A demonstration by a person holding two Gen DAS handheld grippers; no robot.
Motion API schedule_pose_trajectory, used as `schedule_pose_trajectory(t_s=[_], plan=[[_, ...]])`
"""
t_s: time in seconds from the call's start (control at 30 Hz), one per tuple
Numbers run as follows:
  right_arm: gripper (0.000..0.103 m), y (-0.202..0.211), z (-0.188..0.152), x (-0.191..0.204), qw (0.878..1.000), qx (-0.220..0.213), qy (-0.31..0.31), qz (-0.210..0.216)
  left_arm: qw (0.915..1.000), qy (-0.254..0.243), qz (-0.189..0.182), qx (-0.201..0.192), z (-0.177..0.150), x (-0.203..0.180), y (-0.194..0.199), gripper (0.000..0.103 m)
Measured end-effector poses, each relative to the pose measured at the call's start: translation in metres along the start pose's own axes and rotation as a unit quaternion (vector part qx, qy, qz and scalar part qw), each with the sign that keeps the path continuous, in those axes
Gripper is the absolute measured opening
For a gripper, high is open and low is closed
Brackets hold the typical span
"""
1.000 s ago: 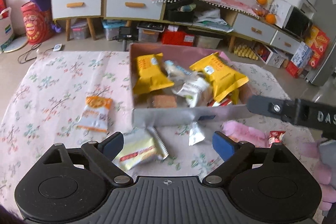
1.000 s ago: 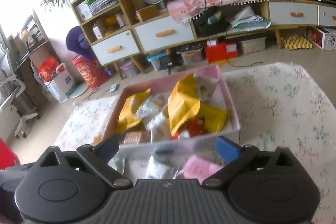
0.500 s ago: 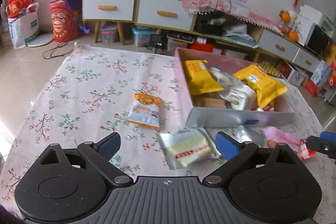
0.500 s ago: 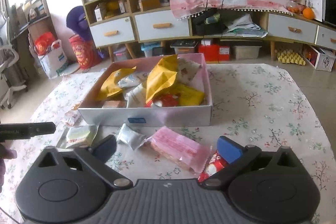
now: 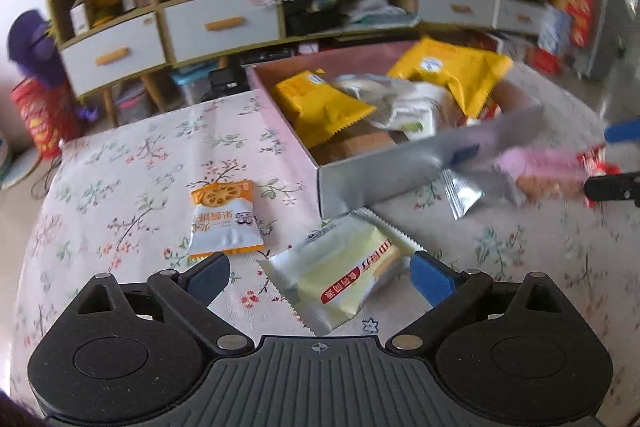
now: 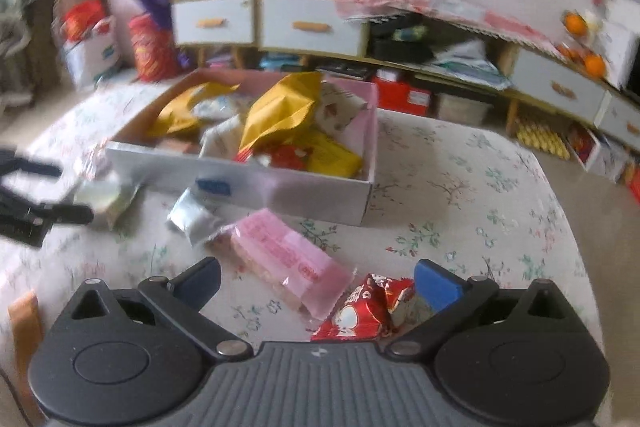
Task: Organize snacks
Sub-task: 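Grasp the cream packet with red text with left gripper while right grasps the pink packet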
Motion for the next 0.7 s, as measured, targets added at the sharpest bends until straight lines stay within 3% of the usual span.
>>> schedule_pose_trajectory(t_s=[0.2,0.37,0.57,0.7], plan=[[0.089,-0.003,-0.002,0.003,0.995,0.005,0.087,0.04,0.9987,-0.033,-0.039,0.001,0.004,-0.006,-0.009,0.098],[0.088,-0.012,0.001,0.01,0.987,0.011,0.142,0.069,0.9989,-0.037,-0.028,0.002,0.008,-0.004,-0.019,0.098],[0.088,-0.022,0.008,0.0,0.991,0.013,0.109,0.078,0.9988,-0.015,-0.047,0.005,0.009,-0.002,-0.023,0.098],[0.082,-0.035,0.007,-0.008,0.992,0.032,0.067,0.098,0.9971,-0.027,-0.068,0.018,0.005,-0.01,-0.024,0.098]])
Point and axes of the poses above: each gripper's, at about its wrist camera, not at the fingertips, and y roughly against the way its jaws point, x to its left, z to its top, the point moved 2 cm from there along -y, roughly the way its jaws point, and after that the axes turned 11 degrees about -y, right-handed, at the moved point
